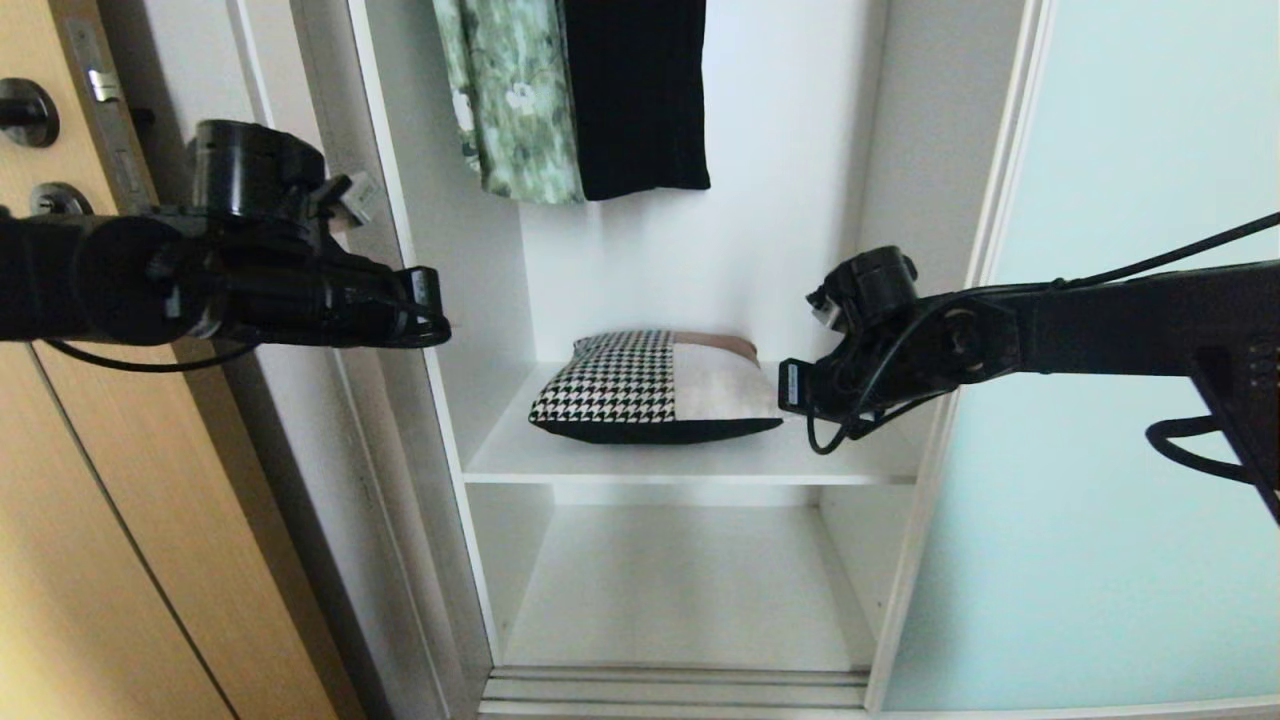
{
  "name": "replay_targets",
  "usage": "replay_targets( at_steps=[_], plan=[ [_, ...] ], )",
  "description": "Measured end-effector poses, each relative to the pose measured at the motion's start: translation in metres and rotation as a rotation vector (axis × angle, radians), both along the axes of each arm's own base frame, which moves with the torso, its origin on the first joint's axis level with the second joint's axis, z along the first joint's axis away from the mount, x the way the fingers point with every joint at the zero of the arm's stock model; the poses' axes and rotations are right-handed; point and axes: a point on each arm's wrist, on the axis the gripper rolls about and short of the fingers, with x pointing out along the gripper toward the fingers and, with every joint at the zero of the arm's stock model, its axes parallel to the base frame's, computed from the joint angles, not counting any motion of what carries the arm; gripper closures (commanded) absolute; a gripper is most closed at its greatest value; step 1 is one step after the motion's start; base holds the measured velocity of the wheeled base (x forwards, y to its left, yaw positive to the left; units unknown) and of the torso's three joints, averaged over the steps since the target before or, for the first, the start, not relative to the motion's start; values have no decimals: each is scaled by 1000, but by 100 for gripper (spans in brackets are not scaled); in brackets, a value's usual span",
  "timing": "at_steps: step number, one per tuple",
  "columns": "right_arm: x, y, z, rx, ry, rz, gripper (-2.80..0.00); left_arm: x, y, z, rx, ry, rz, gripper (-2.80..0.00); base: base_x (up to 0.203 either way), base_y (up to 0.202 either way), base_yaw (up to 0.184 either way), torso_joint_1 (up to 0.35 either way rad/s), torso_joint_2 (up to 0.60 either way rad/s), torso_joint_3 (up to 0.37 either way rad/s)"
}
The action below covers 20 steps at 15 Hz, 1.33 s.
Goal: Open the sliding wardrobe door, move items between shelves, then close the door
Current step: Place the pillow on the lower shelf
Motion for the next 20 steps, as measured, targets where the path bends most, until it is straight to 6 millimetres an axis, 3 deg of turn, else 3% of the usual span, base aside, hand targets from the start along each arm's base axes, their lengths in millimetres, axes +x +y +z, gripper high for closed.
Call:
replay_targets(
  at_steps=[4,9,14,20],
  plan=[
    [37,-18,-35,-8,19,-71,-280,48,-7,-45,-28,88,-80,0,0,0,0,0,0,0],
    [66,-20,-71,48,-67,-54,-280,80,-3,-85,-50,124,-102,0,0,0,0,0,0,0],
    [87,-21,-108,110,-140,2,-280,81,6,-108,-84,177,-133,0,0,0,0,0,0,0],
    [107,-38,-129,179,-281,35,-280,67,7,-121,-86,90,-134,0,0,0,0,0,0,0]
  ],
)
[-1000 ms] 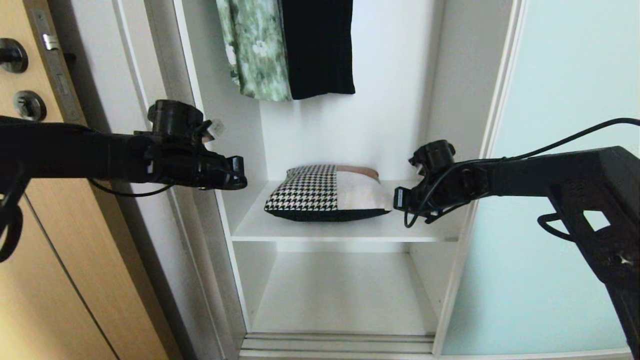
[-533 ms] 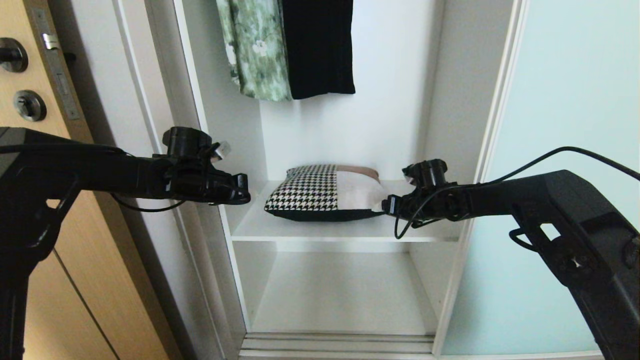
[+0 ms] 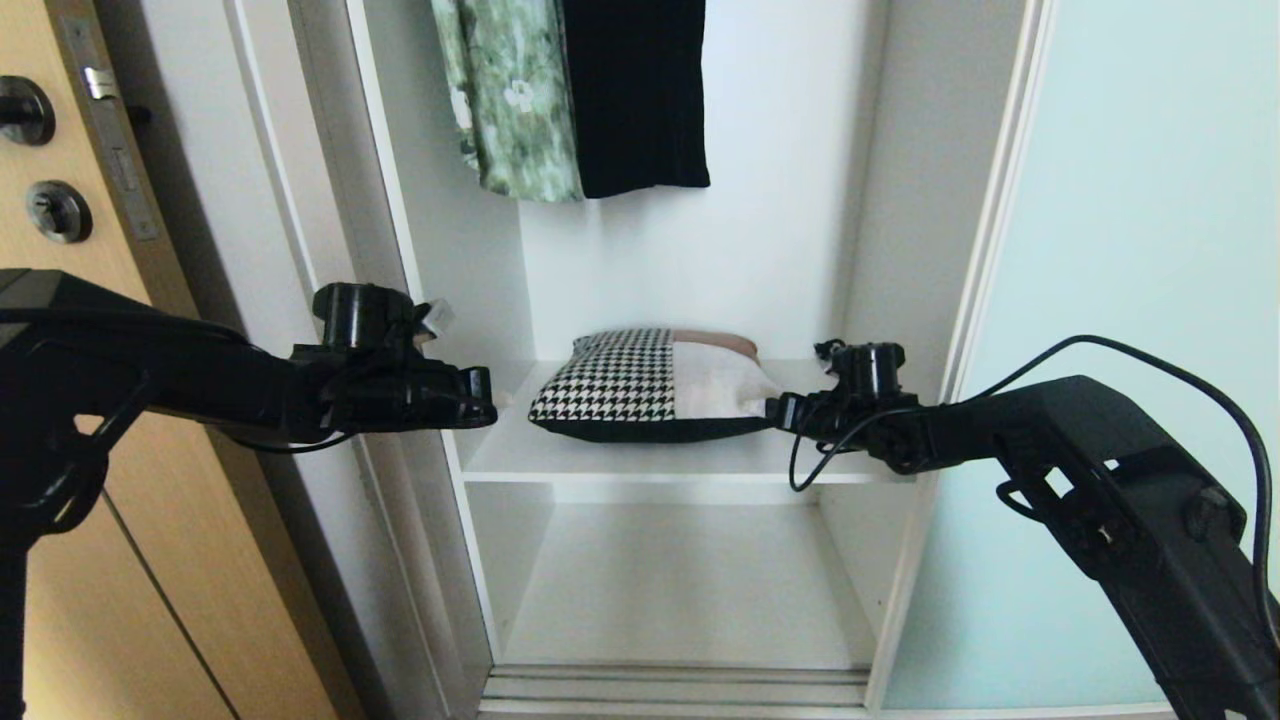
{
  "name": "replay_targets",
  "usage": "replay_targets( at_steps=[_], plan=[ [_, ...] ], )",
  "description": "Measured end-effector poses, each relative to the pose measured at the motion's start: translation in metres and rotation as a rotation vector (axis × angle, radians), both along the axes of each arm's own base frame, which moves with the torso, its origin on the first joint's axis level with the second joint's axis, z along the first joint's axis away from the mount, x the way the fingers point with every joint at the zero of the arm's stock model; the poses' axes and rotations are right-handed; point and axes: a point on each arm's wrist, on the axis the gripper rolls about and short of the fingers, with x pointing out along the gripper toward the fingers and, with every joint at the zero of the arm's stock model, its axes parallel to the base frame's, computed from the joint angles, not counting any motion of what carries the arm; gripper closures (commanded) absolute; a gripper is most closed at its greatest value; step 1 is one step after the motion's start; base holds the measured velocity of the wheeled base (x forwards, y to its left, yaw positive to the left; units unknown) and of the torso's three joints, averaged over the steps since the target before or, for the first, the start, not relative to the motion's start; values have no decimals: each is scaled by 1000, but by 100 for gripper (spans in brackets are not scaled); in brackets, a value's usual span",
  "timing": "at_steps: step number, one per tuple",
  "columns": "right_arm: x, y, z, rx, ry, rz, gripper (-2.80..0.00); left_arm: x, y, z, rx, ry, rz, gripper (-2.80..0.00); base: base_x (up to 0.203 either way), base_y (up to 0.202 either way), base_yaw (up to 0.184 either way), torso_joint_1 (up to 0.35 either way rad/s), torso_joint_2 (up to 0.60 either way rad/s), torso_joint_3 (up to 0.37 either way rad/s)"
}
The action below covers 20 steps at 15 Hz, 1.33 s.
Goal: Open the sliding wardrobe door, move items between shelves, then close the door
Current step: Place the pillow on the lower shelf
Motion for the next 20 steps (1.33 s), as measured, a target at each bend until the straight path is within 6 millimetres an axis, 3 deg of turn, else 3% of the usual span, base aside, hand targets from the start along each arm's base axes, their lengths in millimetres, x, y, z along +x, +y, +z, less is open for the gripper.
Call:
replay_targets(
  at_steps=[5,11,12,20],
  plan=[
    [5,-18,0,25,-19,25,-280,-10,1,6,-2,-27,-3,0,0,0,0,0,0,0],
    [7,-20,-1,39,-42,38,-280,-19,1,6,-5,-53,-3,0,0,0,0,0,0,0],
    [7,-19,-2,39,-41,41,0,-20,2,6,-5,-50,-2,0,0,0,0,0,0,0],
    [6,-8,-9,45,-38,81,0,-27,1,12,-6,-66,-6,0,0,0,0,0,0,0]
  ],
)
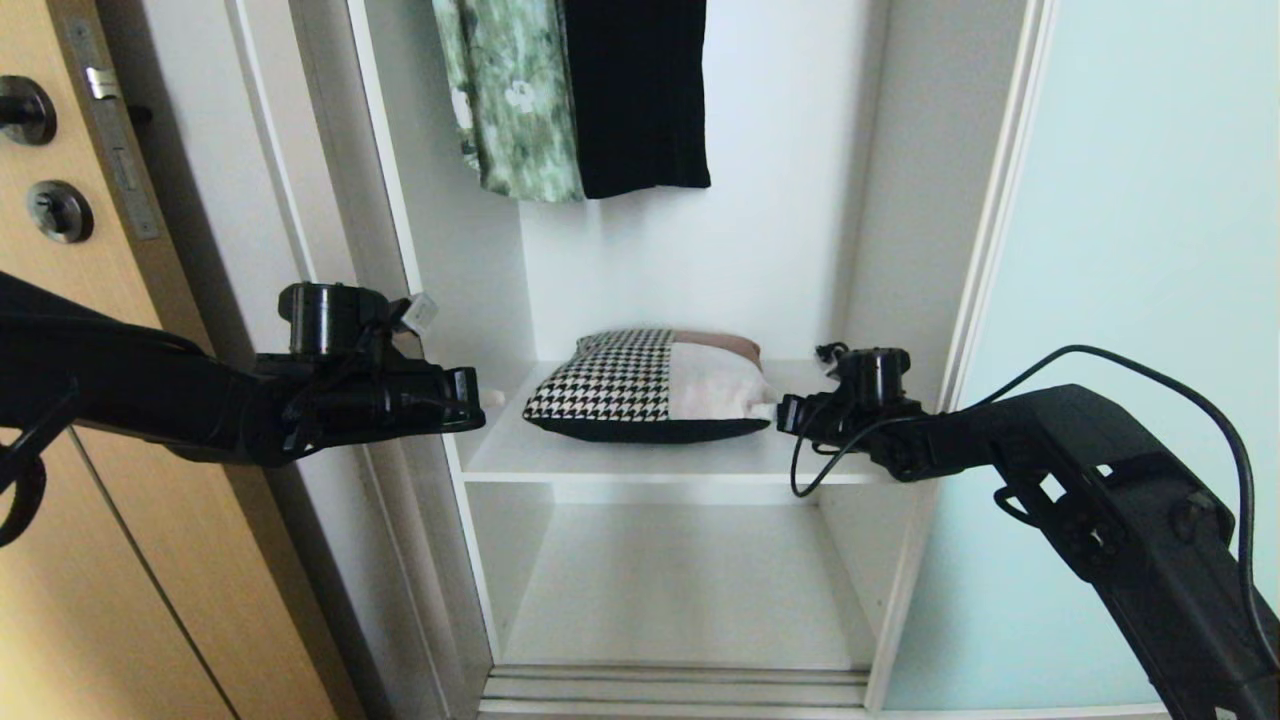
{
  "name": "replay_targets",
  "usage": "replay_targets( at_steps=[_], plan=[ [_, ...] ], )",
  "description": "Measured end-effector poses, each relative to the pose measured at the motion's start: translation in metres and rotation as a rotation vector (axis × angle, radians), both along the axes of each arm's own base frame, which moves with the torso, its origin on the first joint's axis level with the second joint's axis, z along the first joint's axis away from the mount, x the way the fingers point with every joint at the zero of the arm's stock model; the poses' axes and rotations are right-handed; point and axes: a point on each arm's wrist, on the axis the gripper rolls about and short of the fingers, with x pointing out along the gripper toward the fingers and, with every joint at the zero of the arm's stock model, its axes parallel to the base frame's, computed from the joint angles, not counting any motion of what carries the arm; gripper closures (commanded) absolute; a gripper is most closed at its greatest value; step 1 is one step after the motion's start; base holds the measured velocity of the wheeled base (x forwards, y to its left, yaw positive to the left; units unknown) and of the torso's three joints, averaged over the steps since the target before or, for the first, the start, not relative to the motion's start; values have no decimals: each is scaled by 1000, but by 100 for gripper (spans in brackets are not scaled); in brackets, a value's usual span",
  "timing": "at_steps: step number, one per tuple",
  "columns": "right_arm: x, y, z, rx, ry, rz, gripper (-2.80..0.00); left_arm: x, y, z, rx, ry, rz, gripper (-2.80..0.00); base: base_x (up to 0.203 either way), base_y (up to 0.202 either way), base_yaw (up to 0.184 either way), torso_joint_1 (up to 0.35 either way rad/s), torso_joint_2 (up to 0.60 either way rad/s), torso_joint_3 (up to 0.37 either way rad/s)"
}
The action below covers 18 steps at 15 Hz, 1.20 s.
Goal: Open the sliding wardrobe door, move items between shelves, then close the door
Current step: Place the pillow on the lower shelf
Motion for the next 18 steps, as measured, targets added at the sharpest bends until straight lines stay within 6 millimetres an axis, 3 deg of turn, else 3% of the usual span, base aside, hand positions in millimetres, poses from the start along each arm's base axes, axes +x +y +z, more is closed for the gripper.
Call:
replay_targets(
  at_steps=[7,11,18],
  plan=[
    [0,-5,-6,1,46,-5,0,-3,-4,-3,-12,25,6,0,0,0,0,0,0,0],
    [-8,-28,6,-15,154,-42,0,-11,-10,-11,-16,93,7,0,0,0,0,0,0,0],
    [-46,-69,26,-29,276,-41,0,-12,-10,-21,-42,185,31,0,0,0,0,0,0,0]
  ],
)
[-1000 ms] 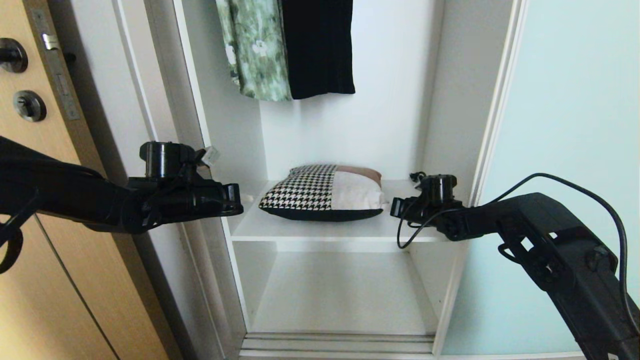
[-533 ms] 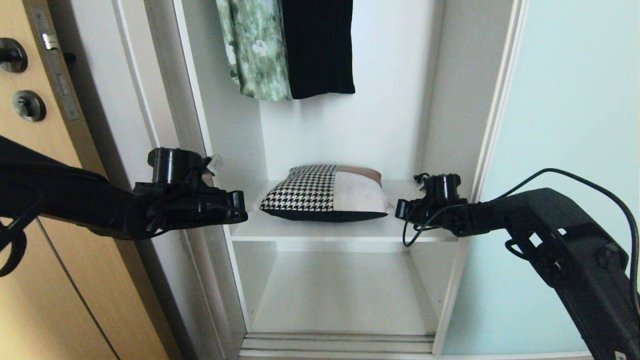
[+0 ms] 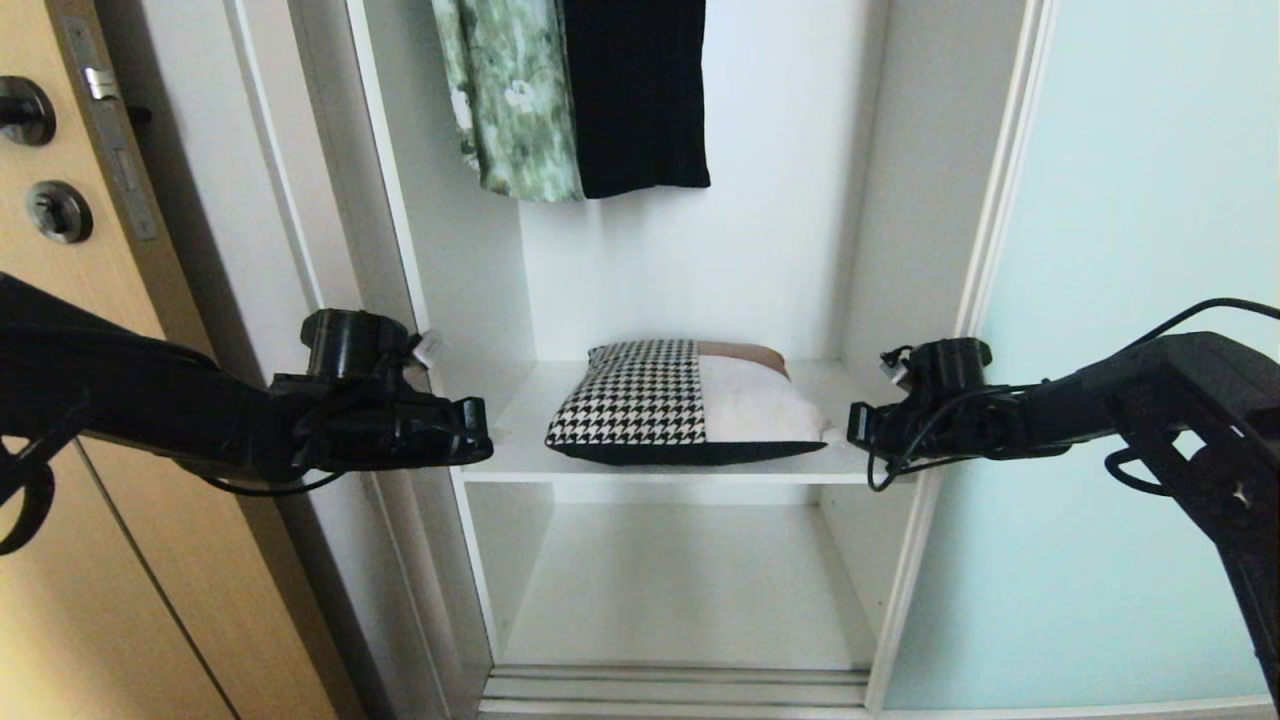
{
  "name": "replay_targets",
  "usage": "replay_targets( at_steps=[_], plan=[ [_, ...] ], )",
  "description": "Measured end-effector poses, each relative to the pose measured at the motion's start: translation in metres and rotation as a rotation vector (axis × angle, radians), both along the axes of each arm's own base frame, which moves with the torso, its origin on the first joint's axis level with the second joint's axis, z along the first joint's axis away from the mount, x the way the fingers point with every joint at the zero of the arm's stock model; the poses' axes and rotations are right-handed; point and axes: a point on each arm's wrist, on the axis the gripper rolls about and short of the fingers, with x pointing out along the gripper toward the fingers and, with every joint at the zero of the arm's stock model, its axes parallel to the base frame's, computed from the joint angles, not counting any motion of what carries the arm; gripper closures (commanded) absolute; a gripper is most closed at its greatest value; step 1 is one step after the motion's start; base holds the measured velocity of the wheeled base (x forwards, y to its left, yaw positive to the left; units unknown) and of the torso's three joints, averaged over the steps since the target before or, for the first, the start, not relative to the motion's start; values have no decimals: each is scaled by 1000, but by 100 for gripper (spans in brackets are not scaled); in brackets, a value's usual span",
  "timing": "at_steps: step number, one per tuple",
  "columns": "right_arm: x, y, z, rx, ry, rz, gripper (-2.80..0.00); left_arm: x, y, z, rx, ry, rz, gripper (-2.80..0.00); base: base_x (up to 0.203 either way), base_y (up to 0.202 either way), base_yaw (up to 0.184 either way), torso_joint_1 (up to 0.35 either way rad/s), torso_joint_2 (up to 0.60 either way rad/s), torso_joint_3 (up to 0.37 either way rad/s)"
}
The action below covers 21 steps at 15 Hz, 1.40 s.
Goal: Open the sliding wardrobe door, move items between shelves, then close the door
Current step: Place the pillow on the lower shelf
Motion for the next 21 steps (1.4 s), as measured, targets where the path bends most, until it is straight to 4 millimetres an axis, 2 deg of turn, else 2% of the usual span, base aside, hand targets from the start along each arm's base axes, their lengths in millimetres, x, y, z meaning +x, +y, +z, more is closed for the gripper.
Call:
replay_targets(
  at_steps=[3,4,9,14,18,21],
  plan=[
    [-10,-6,8,-10,-6,2,0,10,0,-12,1,56,3,0,0,0,0,0,0,0],
    [-10,-8,9,-10,-12,-2,0,15,-1,-14,1,70,1,-280,0,0,0,0,0,0],
    [-9,-9,8,-5,-31,-7,0,52,-6,-27,-4,71,-9,-280,0,0,0,0,0,0],
    [-5,-9,1,0,-42,-10,0,89,-21,-45,-23,55,-58,-280,0,0,0,0,0,0],
    [-6,-9,-2,0,-36,-10,0,111,-44,-70,-21,66,-99,-280,0,0,0,0,0,0],
    [-6,-8,-2,4,-33,-3,0,121,-57,-80,-40,56,-154,-280,0,0,0,0,0,0]
  ],
)
